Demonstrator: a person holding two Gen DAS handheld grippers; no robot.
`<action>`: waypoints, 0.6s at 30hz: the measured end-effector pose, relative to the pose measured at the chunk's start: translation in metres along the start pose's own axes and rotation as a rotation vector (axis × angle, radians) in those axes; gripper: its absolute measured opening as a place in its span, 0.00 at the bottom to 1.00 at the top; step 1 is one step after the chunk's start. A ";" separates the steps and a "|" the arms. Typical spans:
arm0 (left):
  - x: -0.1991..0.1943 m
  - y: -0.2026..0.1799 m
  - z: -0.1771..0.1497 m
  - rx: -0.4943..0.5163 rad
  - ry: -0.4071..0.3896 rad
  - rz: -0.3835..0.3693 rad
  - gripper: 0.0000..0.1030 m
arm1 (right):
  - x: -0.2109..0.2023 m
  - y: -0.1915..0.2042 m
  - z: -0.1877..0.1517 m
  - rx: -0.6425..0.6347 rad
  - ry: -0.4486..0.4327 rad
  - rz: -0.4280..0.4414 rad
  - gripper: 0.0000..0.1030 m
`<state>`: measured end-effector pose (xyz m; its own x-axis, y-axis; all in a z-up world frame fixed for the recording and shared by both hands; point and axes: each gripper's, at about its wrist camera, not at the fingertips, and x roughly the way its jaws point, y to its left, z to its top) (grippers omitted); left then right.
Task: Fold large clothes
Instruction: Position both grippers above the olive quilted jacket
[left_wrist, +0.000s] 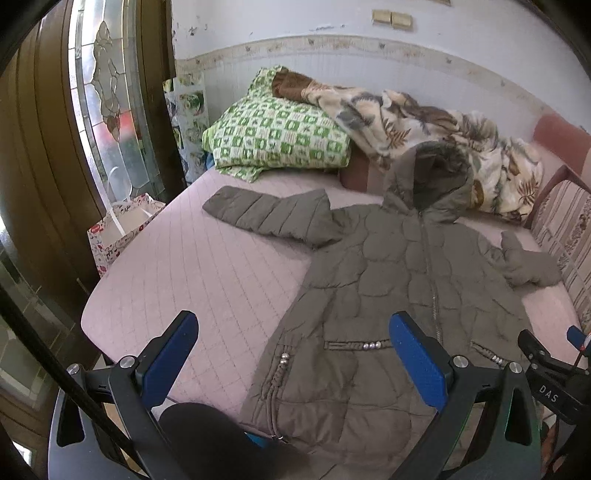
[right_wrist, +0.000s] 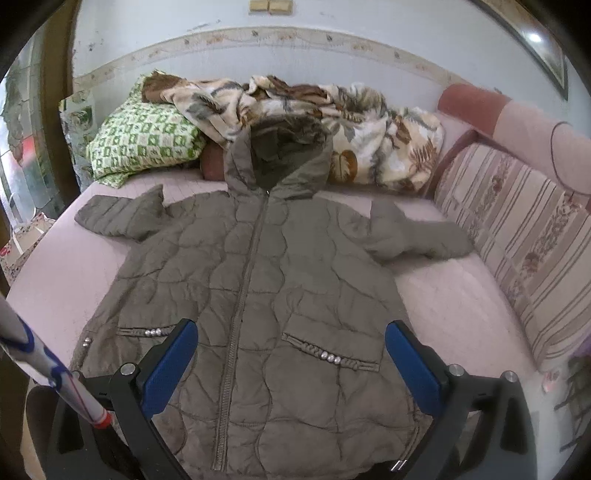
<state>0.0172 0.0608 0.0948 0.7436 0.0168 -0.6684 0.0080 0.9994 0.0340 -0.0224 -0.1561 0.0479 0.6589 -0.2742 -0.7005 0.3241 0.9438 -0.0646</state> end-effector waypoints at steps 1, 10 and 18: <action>0.002 0.000 0.001 -0.002 0.005 0.002 1.00 | 0.005 -0.001 0.000 0.001 0.011 -0.003 1.00; 0.019 -0.003 0.005 0.003 0.029 0.035 1.00 | 0.029 -0.007 0.003 0.006 0.059 -0.010 1.00; 0.029 -0.003 0.006 0.009 0.049 0.050 1.00 | 0.042 -0.007 0.001 0.005 0.089 -0.011 1.00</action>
<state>0.0422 0.0579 0.0796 0.7096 0.0681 -0.7013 -0.0216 0.9970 0.0749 0.0037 -0.1747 0.0194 0.5921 -0.2673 -0.7602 0.3345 0.9398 -0.0699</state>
